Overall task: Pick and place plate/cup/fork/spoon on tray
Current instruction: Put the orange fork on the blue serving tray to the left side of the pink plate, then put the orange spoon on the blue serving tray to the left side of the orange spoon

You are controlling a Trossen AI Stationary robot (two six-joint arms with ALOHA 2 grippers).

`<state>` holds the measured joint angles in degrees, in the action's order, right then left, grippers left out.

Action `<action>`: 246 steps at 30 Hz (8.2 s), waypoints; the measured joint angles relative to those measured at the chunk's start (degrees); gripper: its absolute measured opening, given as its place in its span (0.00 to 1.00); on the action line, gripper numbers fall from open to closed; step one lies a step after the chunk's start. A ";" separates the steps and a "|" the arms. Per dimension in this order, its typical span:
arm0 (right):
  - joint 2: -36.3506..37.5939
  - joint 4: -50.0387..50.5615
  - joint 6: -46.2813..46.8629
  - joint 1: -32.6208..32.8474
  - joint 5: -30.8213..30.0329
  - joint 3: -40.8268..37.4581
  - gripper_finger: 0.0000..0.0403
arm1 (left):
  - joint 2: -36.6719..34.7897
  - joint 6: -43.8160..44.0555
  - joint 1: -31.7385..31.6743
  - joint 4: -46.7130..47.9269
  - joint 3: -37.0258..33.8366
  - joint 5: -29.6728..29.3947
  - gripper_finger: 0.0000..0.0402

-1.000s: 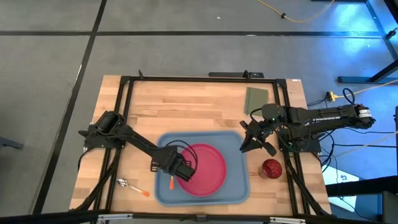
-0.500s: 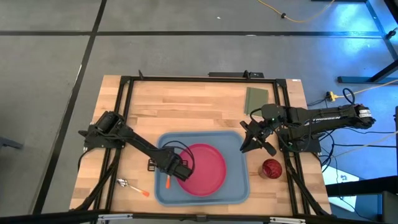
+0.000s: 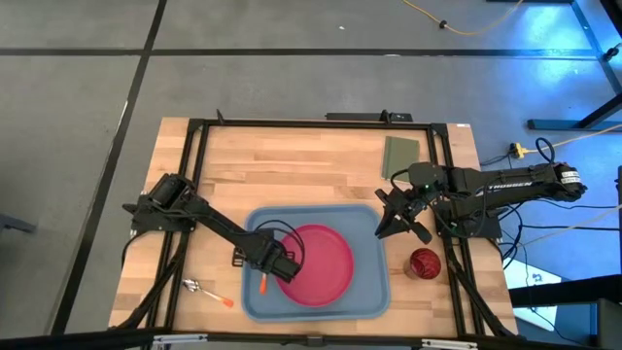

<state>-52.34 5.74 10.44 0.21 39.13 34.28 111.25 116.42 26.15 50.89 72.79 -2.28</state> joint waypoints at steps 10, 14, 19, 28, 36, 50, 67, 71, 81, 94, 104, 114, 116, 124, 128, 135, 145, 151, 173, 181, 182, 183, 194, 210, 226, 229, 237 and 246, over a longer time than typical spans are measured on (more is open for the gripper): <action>0.00 0.17 -0.04 0.00 0.00 0.00 0.14 | -0.01 -1.15 0.00 -0.17 0.00 -0.11 0.06; 0.00 0.65 -0.03 0.00 0.00 0.00 0.14 | 0.00 -1.61 0.00 -0.46 0.00 -0.09 0.06; -0.02 2.64 -0.17 -0.02 -0.04 0.00 0.14 | 0.02 -2.76 0.00 -0.46 0.00 -0.13 0.06; -0.02 3.54 -0.26 -0.02 -0.04 0.00 0.14 | 0.01 0.44 -0.04 -0.44 0.00 -0.17 0.06; -0.02 3.52 -0.44 -0.02 -0.04 0.00 0.14 | 0.00 0.24 -0.04 -0.66 0.00 0.34 0.06; -0.02 3.48 -0.68 -0.02 -0.04 0.00 0.14 | -0.10 0.44 -0.07 -0.55 0.20 1.34 0.22; -0.07 5.09 -1.72 -0.02 -0.04 0.02 0.14 | -6.44 -14.47 0.36 11.94 7.64 12.65 0.22; -0.07 5.11 -1.70 -0.02 -0.07 0.02 0.14 | -7.21 -27.88 2.10 12.16 8.84 15.80 0.22; -0.07 6.47 -1.53 -0.02 -0.04 0.02 0.14 | -7.37 -32.49 17.10 12.57 9.09 6.55 0.22; -0.04 5.29 -1.50 -0.02 -8.70 0.02 0.14 | -7.11 -38.78 32.12 14.09 3.76 -1.97 0.22; -0.04 5.22 -1.80 -0.02 -8.71 0.02 0.14 | -7.04 -10.12 32.66 12.60 0.22 4.21 0.22; 0.00 3.47 -1.62 -0.02 -8.70 0.02 0.14 | -6.04 23.38 25.65 12.76 0.22 20.52 0.22; 0.00 3.50 -1.66 -0.02 -8.66 0.02 0.14 | -5.81 22.70 24.31 12.80 0.22 16.26 0.22; 0.00 3.76 -1.40 -0.02 -8.59 0.02 0.14 | -5.78 19.93 19.79 11.20 0.22 2.65 0.22; 0.00 4.00 1.38 -0.02 -8.48 0.02 0.14 | -5.38 26.81 20.55 16.29 0.22 4.63 0.22; 0.00 4.42 2.91 -0.02 -7.45 0.02 0.14 | -2.72 26.59 19.96 15.34 0.29 9.13 0.22; -0.02 5.39 2.81 -0.02 -7.53 0.02 0.14 | 0.34 6.86 22.40 0.02 0.25 8.38 0.22; -0.02 5.34 2.72 -0.02 -7.56 0.02 0.14 | -2.94 -0.78 23.10 7.53 1.99 12.39 0.22; -0.04 4.59 2.58 -0.02 -8.08 0.02 0.14 | -5.39 13.69 35.38 17.71 3.15 21.84 0.22; -0.04 3.77 0.83 -0.02 -8.24 0.02 0.14 | -0.75 10.07 32.79 14.38 3.10 23.39 0.22; -0.04 3.67 0.86 -0.02 -8.24 0.02 0.14 | -0.11 7.93 32.24 14.56 2.90 23.31 0.22; -0.04 3.46 0.93 -0.02 -8.24 0.02 0.14 | 0.41 5.97 31.65 14.75 2.72 23.19 0.22; -0.04 3.06 1.62 -0.02 -8.04 0.02 0.14 | 4.58 -6.72 30.32 18.91 2.27 28.81 0.22; -0.04 3.06 2.70 -0.02 -8.04 0.02 0.14 | 4.52 -20.70 27.83 16.23 -4.57 31.43 0.22; -0.04 3.08 2.82 -0.02 -8.04 0.02 0.14 | 4.32 -28.61 24.03 18.25 -8.63 26.73 0.21; -0.04 3.08 2.82 -0.02 -8.06 0.02 0.14 | 4.32 -28.68 23.58 18.52 -8.63 24.72 0.21; -0.04 3.08 2.82 -0.02 -8.07 0.02 0.14 | 4.39 -28.70 22.04 20.66 -8.63 18.58 0.21; -0.02 3.08 2.97 -0.02 -8.07 0.02 0.14 | 4.41 -30.10 19.39 20.90 -8.64 14.07 0.21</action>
<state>-52.36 8.82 13.41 0.19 31.07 34.30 115.66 86.32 45.54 71.79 64.16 11.78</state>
